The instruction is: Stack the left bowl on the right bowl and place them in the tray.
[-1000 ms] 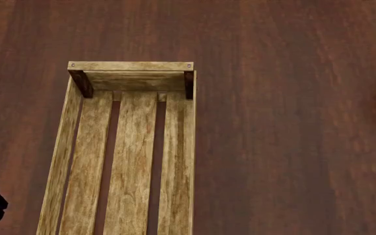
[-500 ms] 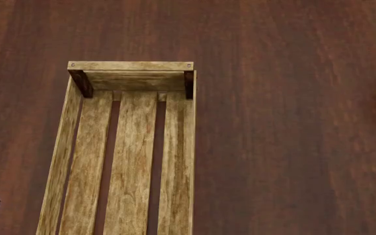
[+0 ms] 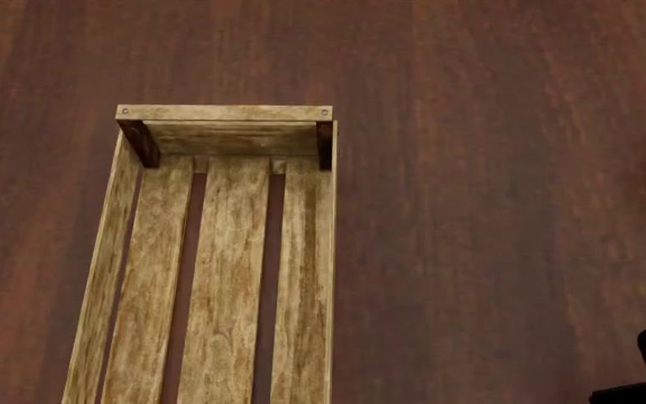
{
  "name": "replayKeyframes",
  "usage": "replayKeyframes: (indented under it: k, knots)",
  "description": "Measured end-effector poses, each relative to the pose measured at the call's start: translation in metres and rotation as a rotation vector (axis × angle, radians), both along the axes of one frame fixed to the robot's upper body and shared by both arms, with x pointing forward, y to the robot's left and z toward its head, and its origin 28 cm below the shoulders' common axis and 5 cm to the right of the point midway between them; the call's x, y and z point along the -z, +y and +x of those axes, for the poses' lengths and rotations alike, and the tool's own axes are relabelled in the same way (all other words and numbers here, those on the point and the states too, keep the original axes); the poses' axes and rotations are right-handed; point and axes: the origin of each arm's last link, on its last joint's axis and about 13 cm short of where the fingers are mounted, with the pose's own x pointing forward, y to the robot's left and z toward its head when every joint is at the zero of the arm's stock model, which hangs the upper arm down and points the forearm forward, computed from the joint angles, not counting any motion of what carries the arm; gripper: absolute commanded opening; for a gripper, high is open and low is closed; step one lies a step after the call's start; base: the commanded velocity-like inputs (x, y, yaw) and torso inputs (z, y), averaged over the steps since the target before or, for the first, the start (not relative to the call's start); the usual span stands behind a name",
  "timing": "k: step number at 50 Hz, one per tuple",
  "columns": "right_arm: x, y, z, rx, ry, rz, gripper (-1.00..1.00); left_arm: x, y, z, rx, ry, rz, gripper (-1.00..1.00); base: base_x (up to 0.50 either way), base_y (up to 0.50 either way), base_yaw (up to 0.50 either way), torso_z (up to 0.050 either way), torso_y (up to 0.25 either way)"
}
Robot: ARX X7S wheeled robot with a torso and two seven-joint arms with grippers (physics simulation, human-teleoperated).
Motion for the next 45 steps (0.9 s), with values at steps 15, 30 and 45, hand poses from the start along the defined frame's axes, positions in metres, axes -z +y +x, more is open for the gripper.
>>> replayKeyframes:
  k: [15, 30, 45]
  knots:
    - [-0.013, 0.017, 0.01, -0.069, -0.026, -0.041, -1.0, -0.001, 0.001, -0.001, -0.007, -0.01, -0.002, 1.0, 0.0, 0.0, 0.0, 0.0, 0.0]
    - [-0.028, 0.038, 0.027, -0.176, -0.019, -0.068, -1.0, -0.001, 0.002, -0.001, -0.007, -0.011, -0.01, 1.0, 0.0, 0.0, 0.0, 0.0, 0.001]
    - [-0.049, 0.062, 0.046, -0.302, 0.004, -0.082, -1.0, -0.002, 0.004, -0.002, -0.01, -0.01, -0.015, 1.0, 0.0, 0.0, 0.0, 0.001, 0.001]
